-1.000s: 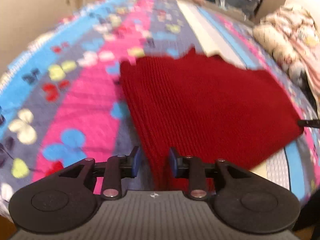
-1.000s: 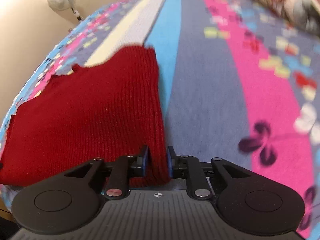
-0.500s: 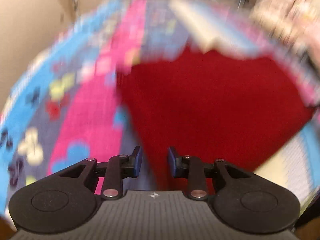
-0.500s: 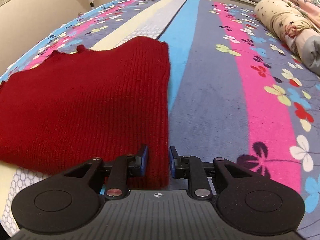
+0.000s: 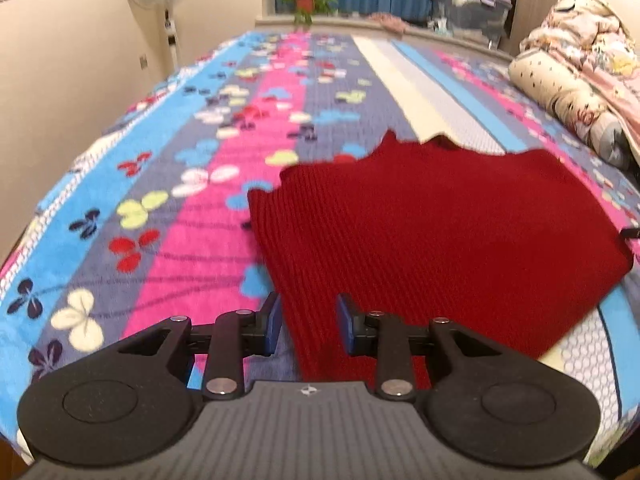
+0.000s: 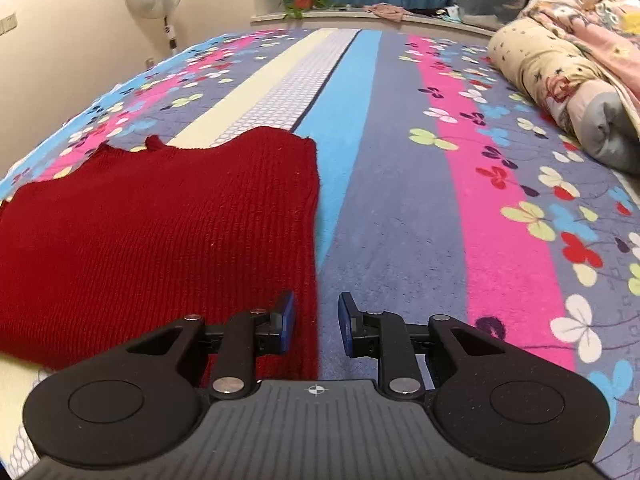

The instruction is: Fold small clothes

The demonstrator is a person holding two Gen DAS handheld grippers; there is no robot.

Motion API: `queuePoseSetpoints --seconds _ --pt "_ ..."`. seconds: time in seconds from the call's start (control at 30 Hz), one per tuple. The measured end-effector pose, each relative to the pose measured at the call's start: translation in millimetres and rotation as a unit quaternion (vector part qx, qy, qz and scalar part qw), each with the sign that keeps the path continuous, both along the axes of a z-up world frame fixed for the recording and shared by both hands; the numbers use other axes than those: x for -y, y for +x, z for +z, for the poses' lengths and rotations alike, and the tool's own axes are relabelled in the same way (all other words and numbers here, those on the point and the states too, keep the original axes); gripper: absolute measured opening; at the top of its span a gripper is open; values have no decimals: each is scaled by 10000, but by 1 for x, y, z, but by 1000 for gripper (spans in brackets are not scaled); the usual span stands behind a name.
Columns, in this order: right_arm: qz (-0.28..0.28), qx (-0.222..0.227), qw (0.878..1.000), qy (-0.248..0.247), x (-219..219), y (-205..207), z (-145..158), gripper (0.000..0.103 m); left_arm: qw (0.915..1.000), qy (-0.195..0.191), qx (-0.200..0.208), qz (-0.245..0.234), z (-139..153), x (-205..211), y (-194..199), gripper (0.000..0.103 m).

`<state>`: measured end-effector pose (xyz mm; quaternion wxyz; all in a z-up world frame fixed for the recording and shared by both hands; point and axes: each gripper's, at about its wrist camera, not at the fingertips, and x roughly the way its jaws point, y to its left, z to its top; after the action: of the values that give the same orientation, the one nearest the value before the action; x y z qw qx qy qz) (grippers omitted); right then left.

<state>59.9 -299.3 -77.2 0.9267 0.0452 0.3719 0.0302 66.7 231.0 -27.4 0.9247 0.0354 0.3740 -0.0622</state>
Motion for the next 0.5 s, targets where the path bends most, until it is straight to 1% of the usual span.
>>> queuePoseSetpoints --seconds 0.03,0.07,0.13,0.17,0.23,0.27,0.3,0.4,0.47,0.5 --pt "7 -61 10000 2 0 1 -2 26 10000 -11 48 -3 2 2 0 34" --pt "57 -154 9999 -29 -1 3 -6 31 10000 -16 81 -11 4 5 1 34" --pt "215 -419 9987 -196 -7 7 -16 36 10000 12 6 -50 1 8 6 34" --pt "285 -516 9977 -321 -11 8 -21 36 9998 100 -154 -48 -3 12 11 34" --pt "355 -470 9972 -468 -16 6 -21 36 9963 465 -726 73 -22 16 23 34" --pt "371 -461 9970 -490 -17 6 -20 36 9921 671 -1041 190 -33 17 29 35" --pt "368 -458 9971 -476 -16 6 -19 36 9891 765 -1233 265 -40 17 34 40" --pt "319 -440 9977 -396 -12 4 -18 36 9917 709 -1023 337 -31 17 35 41" --pt "303 -356 9979 -439 -12 1 -15 37 9934 590 -882 424 -24 14 33 41" --pt "296 -292 9980 -474 -12 0 -13 37 9947 533 -741 483 -19 13 32 43"
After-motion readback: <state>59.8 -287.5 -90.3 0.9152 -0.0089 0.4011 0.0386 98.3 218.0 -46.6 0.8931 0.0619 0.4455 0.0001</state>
